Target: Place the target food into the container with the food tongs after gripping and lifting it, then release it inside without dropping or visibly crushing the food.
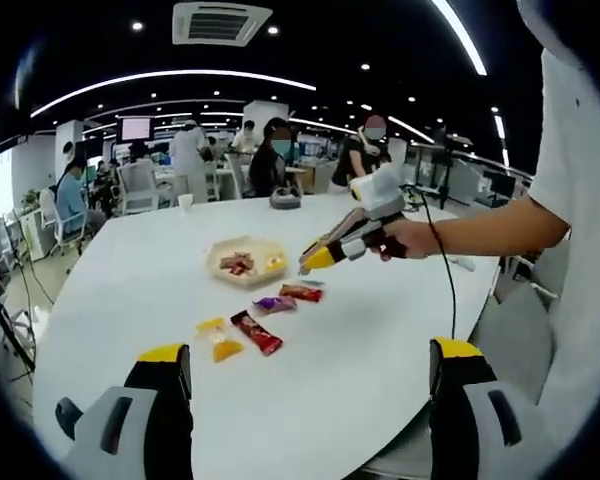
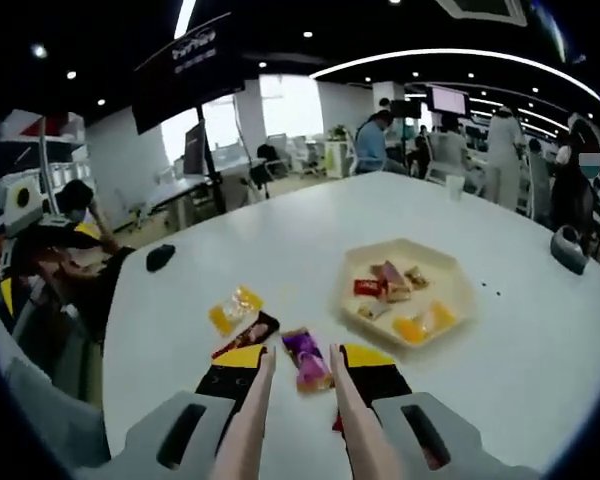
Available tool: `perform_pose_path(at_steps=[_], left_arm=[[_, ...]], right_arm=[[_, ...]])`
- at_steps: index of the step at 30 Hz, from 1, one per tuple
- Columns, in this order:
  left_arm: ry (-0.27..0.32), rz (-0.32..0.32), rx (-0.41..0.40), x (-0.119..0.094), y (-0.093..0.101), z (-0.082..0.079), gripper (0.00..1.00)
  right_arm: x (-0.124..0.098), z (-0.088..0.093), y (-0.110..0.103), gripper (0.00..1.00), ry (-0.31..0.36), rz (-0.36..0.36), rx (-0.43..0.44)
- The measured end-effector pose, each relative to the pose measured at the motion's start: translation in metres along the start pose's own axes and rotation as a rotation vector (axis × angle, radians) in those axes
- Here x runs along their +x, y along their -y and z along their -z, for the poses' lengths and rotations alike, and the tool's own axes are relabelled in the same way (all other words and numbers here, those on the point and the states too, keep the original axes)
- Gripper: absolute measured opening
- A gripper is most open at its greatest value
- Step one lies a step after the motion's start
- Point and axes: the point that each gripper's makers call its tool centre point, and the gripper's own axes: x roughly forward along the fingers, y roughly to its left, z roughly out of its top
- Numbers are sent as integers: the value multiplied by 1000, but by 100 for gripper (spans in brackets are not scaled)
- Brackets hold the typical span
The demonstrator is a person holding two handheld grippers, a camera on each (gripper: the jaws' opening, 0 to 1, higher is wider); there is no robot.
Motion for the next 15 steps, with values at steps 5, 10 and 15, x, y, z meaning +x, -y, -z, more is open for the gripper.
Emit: perform_pose_path(at_steps=[5, 10, 15], left_arm=[[-50, 3, -21, 3, -5, 14, 100], [-66, 3, -12, 3, -9, 19, 100], [-98, 12, -17, 7, -13, 23, 100]], right_arm=[[30, 16, 0, 28, -81, -77, -116], [60, 22, 1, 28, -119, -129, -184], [80, 28, 0, 28, -153, -159, -210]])
